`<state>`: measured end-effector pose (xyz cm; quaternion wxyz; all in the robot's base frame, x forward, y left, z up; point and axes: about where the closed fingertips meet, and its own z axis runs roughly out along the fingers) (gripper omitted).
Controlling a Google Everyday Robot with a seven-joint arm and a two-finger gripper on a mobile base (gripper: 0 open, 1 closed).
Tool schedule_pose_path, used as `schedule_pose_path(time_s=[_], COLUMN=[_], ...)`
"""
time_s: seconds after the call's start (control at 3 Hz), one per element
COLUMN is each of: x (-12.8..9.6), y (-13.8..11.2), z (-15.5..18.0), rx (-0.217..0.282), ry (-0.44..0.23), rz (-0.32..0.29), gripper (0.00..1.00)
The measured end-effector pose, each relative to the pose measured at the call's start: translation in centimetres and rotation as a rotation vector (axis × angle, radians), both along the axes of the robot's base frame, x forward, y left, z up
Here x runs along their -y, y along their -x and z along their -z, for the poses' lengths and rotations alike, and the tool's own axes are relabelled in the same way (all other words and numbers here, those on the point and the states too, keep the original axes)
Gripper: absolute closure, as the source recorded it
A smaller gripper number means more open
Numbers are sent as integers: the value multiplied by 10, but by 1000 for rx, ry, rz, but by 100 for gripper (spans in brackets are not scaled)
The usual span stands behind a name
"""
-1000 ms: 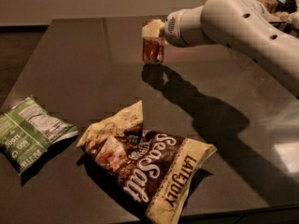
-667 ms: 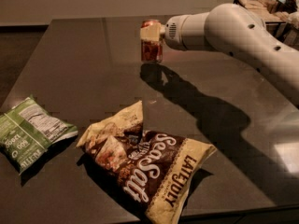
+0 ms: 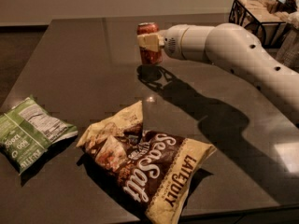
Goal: Place coke can upright
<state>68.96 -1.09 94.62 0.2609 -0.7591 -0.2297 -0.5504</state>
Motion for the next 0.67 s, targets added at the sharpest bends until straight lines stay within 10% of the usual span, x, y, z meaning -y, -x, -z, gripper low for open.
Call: schedule_pose_path(time_s=[0.67], x=[-6], y=[6], z=[13], rx=[91], ry=[61], rz=[-35], gripper=[100])
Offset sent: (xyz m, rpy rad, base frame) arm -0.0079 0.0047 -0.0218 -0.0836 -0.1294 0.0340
